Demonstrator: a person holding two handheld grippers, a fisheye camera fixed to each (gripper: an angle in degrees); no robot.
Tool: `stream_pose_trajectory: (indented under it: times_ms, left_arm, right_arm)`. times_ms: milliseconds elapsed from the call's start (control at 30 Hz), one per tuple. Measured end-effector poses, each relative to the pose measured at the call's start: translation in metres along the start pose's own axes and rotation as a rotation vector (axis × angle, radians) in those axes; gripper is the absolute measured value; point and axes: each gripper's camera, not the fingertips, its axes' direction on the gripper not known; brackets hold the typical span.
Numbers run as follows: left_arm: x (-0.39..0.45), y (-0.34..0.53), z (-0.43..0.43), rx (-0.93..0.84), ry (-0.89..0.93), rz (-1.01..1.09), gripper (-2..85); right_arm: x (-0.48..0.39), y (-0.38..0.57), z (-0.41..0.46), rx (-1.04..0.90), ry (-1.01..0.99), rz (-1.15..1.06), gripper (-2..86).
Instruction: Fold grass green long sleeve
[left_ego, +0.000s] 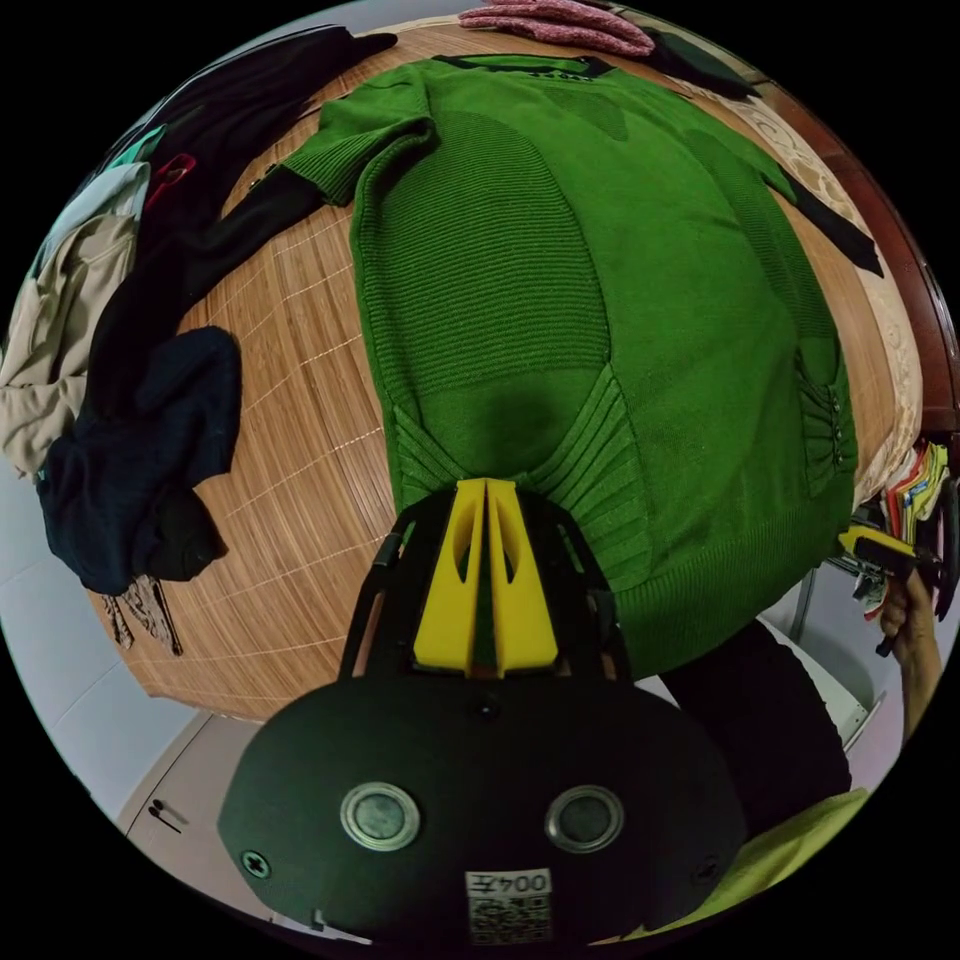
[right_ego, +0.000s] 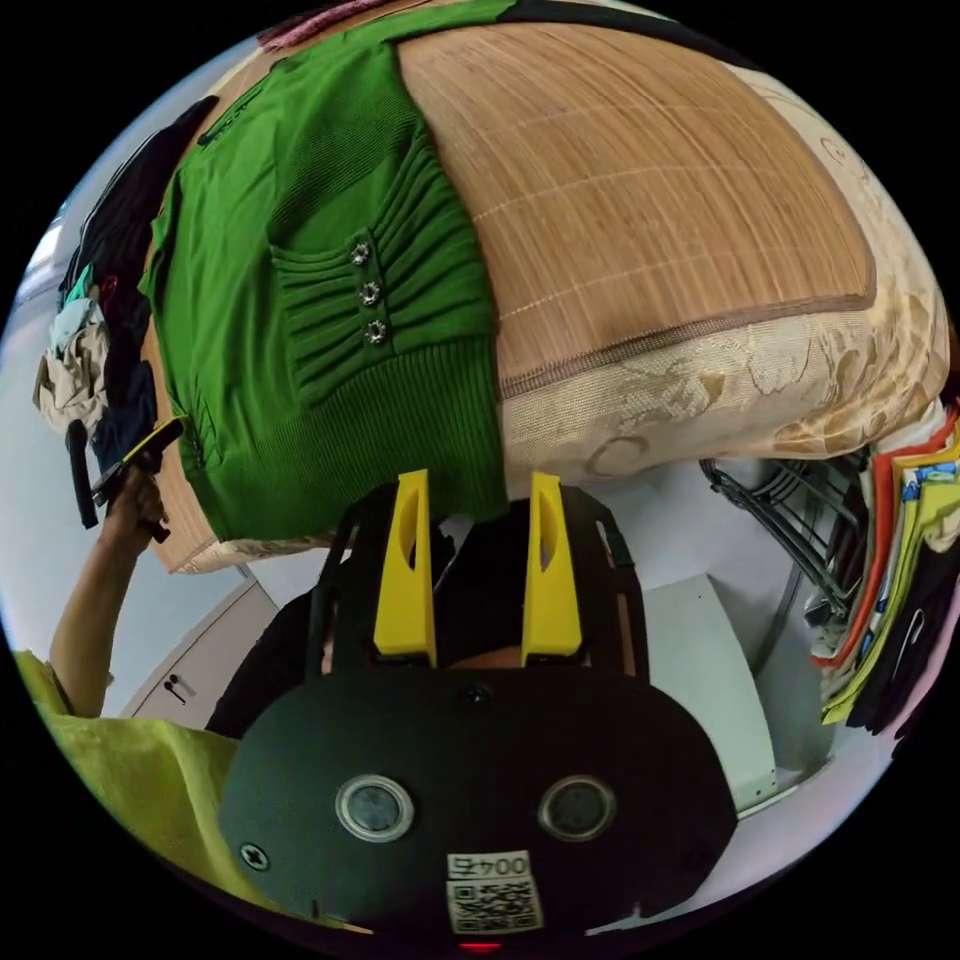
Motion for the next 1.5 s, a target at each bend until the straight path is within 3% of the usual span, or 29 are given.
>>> stream_pose_trajectory:
  times_ms: [133,267,367,467,567,667,933,1233,1500]
  left_arm:
    - [-0.009,0.000,0.012,0.001,-0.006,0.007,0.1]
    - [-0.019,0.001,0.023,0.003,-0.001,0.006,0.1]
    - [-0.028,0.002,0.031,0.010,0.005,0.008,0.2]
    - [-0.044,0.002,0.035,-0.003,0.073,0.040,0.3]
    - [-0.069,0.014,0.029,0.063,0.106,0.079,0.8]
    - [-0.102,0.036,0.036,0.062,0.165,0.048,2.0]
    - [-0.140,0.105,0.083,-0.007,0.375,-0.025,7.8]
    - [-0.144,0.114,0.121,-0.086,0.316,-0.126,2.7]
    - [-0.133,0.143,0.145,-0.113,0.382,-0.128,1.4]
  right_arm:
    - [0.002,-0.004,0.008,0.024,0.113,-0.055,4.8]
    - [0.023,0.003,0.022,0.012,0.104,-0.042,3.7]
    - [0.036,-0.003,0.031,-0.022,0.133,0.023,4.7]
    - [0.036,-0.009,0.019,0.083,0.168,0.050,7.6]
    - [0.015,-0.024,0.015,0.177,0.232,-0.073,9.9]
    - [0.004,-0.048,0.035,0.112,0.286,-0.129,13.3]
    - [0.038,-0.049,0.083,0.031,0.164,0.060,14.3]
    - [0.036,-0.081,0.117,-0.017,0.123,0.009,3.8]
    - [0.049,-0.100,0.133,-0.012,0.186,-0.018,3.3]
